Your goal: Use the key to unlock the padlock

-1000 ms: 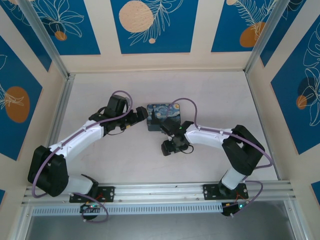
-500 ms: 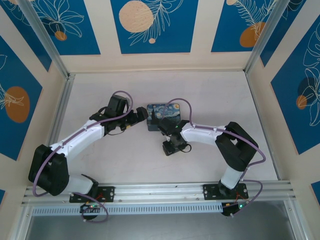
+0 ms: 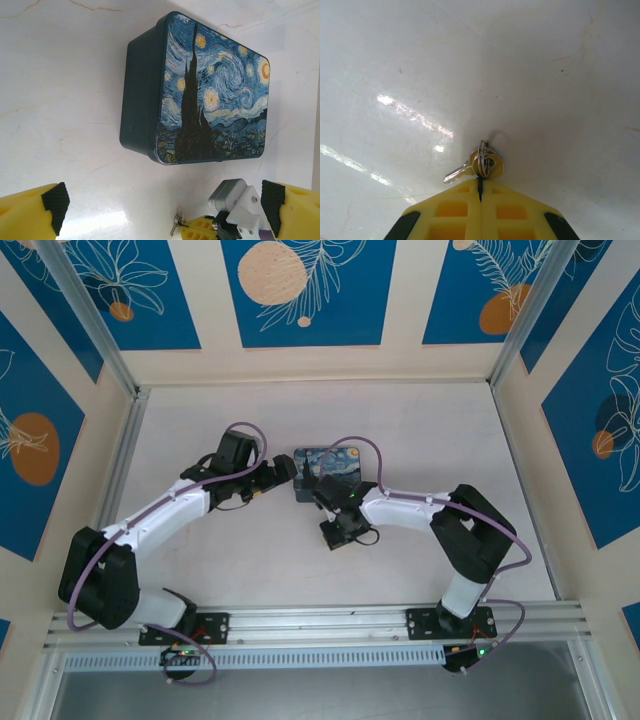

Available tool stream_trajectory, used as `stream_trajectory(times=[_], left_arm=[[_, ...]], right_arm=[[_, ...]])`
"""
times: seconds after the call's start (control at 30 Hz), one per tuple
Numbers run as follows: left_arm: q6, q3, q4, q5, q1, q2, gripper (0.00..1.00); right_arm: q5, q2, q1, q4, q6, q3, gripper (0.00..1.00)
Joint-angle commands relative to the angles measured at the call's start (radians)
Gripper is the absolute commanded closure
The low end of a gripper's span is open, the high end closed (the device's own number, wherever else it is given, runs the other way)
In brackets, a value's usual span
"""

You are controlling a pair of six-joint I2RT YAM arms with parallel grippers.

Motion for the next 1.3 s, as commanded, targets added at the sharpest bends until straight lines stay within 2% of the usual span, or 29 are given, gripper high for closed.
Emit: stream_trajectory(times=[0.0, 0.47, 0.5, 0.57, 0.63, 0.87, 1.03, 1.27], left_arm=[[0.001, 0.016, -0.009, 0.016, -0.012, -0.002, 0.0], [-0.085, -0.044, 0.066, 0.078, -0.02, -0.054, 0.0], [-0.084, -0.047, 0.066, 0.076, -0.02, -0.056, 0.0], [-0.088, -0.049, 0.066, 0.075, -0.022, -0.057, 0.0], [-0.087, -0.05, 0.065, 0.073, -0.022, -0.057, 0.0], [-0.084, -0.05, 0.06, 0.065, -0.024, -0.061, 0.0], [-0.083, -0.048, 0.06, 0.064, -0.024, -0.057, 0.0], [-0.079, -0.035, 0.057, 0.061, -0.024, -0.05, 0.0]], right_arm=[[-0.033, -0.046, 0.004, -0.011, 0.03, -0.034, 1.0], [-0.11, -0.222, -0.024, 0.062, 0.16, -0.141, 1.0], [-0.105, -0.22, -0.024, 0.065, 0.155, -0.14, 0.92], [-0.092, -0.21, -0.026, 0.07, 0.132, -0.136, 0.64], [-0.087, -0.197, -0.029, 0.074, 0.097, -0.124, 0.54], [-0.068, -0.146, -0.036, 0.072, -0.149, -0.092, 0.44], [-0.089, -0.13, -0.052, 0.077, -0.205, -0.061, 0.4], [-0.07, -0.035, -0.043, 0.031, -0.231, 0.019, 0.43]])
